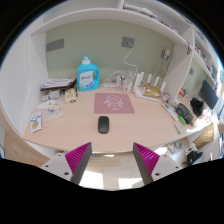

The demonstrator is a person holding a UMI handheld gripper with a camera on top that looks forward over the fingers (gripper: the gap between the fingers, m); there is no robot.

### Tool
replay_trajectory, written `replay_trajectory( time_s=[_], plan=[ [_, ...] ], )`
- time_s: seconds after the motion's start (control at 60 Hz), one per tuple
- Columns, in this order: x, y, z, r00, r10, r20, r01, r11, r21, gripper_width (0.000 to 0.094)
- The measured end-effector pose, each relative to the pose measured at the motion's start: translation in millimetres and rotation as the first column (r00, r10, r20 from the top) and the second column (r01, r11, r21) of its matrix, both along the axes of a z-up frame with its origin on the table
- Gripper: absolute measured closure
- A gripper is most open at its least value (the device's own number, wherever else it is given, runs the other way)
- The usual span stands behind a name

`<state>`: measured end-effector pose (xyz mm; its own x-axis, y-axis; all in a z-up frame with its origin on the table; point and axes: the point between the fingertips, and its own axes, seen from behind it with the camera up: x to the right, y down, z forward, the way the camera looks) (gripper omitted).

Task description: Arrange mouse

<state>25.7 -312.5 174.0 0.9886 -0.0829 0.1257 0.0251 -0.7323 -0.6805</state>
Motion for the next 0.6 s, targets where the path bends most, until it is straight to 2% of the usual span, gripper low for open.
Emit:
replay_trajectory(
  time_s=[0.15, 0.3, 0.483, 0.6],
  plan=[
    [-2.0, 1.1, -7.6, 1.000, 0.018, -0.013, -0.017, 1.000, 0.012, 0.0087],
    [-7.7, 14.3, -39.7, 0.999, 0.026, -0.036, -0.024, 0.999, 0.049, 0.0085],
    [-11.0, 73.1, -92.3, 0.997, 0.065, -0.028, -0.060, 0.984, 0.169, 0.0086],
    [-11.7, 119.6, -128.3, 0.996, 0.069, -0.054, -0.057, 0.979, 0.195, 0.0088]
  ],
)
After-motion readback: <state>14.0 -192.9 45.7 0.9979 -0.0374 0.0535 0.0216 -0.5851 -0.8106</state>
